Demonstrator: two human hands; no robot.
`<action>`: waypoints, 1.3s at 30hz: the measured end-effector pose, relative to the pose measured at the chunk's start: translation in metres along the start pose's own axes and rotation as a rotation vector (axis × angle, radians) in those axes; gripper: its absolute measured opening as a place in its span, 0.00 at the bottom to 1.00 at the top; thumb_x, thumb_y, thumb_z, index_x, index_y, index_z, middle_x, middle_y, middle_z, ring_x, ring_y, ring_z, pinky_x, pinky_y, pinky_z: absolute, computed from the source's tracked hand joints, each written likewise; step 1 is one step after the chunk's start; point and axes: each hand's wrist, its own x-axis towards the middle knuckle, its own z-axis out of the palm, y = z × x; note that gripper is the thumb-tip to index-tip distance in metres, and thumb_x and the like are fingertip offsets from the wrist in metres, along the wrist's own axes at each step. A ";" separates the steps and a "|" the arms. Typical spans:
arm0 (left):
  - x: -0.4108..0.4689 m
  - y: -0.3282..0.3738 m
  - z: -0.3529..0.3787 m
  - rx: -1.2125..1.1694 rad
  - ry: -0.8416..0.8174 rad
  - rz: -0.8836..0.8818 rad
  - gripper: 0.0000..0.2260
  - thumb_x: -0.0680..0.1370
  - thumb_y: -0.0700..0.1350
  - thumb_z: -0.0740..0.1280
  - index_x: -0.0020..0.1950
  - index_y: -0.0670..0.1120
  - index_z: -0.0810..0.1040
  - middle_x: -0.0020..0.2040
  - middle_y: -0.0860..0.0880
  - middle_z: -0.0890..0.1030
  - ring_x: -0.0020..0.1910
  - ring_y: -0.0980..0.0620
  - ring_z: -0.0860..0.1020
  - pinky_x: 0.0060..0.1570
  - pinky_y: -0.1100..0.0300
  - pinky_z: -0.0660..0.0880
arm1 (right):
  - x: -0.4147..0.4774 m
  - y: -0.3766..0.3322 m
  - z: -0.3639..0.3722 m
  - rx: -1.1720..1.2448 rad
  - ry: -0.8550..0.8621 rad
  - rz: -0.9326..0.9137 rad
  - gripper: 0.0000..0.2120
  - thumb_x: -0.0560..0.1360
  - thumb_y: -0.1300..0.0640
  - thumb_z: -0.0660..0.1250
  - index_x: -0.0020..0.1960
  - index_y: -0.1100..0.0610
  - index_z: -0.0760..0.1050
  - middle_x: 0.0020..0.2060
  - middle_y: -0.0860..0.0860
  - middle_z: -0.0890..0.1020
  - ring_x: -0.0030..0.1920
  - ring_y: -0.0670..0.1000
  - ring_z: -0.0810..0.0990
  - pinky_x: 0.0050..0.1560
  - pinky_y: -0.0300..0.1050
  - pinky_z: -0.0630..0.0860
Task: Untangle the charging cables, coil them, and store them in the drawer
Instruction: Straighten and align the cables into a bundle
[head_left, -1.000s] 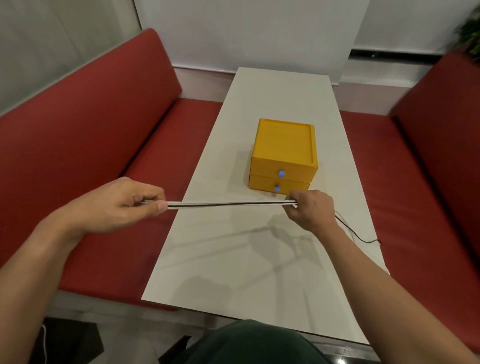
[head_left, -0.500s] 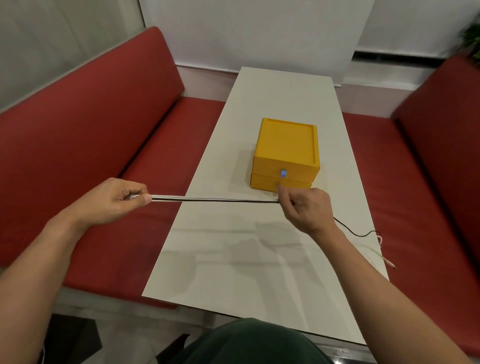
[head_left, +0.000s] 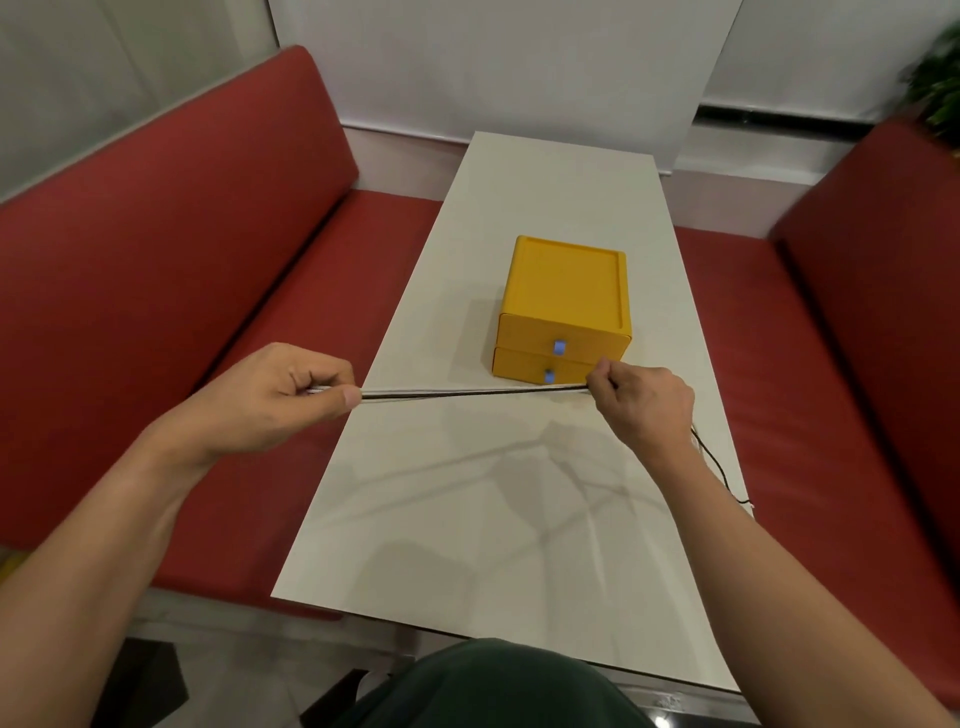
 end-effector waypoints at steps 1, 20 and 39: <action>0.001 -0.009 0.001 0.013 -0.002 -0.041 0.19 0.75 0.62 0.64 0.36 0.46 0.74 0.29 0.55 0.65 0.29 0.56 0.61 0.30 0.56 0.59 | -0.001 0.003 -0.002 0.013 0.011 -0.027 0.25 0.81 0.43 0.51 0.30 0.56 0.63 0.21 0.51 0.66 0.25 0.59 0.69 0.30 0.41 0.51; 0.050 0.030 0.043 -0.145 -0.121 -0.158 0.15 0.81 0.55 0.64 0.37 0.50 0.76 0.28 0.55 0.66 0.30 0.53 0.63 0.32 0.56 0.60 | -0.018 -0.114 -0.072 0.851 -0.700 -0.167 0.19 0.83 0.40 0.61 0.70 0.45 0.75 0.59 0.41 0.83 0.59 0.37 0.79 0.61 0.37 0.74; 0.057 0.049 0.018 0.002 -0.383 -0.168 0.12 0.84 0.55 0.60 0.46 0.56 0.80 0.33 0.59 0.72 0.38 0.54 0.69 0.44 0.51 0.70 | 0.012 -0.102 -0.101 0.930 -0.900 -0.079 0.07 0.79 0.53 0.73 0.47 0.54 0.87 0.36 0.51 0.85 0.35 0.48 0.73 0.38 0.44 0.69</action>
